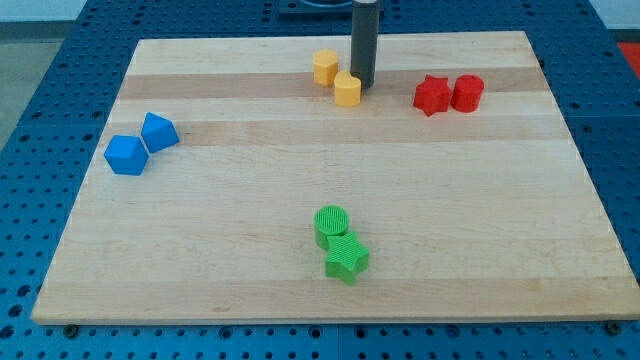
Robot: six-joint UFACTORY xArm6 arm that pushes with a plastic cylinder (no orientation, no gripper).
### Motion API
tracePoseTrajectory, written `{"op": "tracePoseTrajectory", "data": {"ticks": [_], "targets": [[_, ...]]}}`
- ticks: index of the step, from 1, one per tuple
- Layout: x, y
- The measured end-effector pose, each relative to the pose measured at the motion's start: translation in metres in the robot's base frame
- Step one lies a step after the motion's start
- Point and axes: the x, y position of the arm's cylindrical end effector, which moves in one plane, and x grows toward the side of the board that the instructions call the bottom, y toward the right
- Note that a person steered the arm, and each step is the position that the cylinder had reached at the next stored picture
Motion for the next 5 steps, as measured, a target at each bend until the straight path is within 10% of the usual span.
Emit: {"op": "tracePoseTrajectory", "data": {"ticks": [5], "targets": [[-0.014, -0.011]]}}
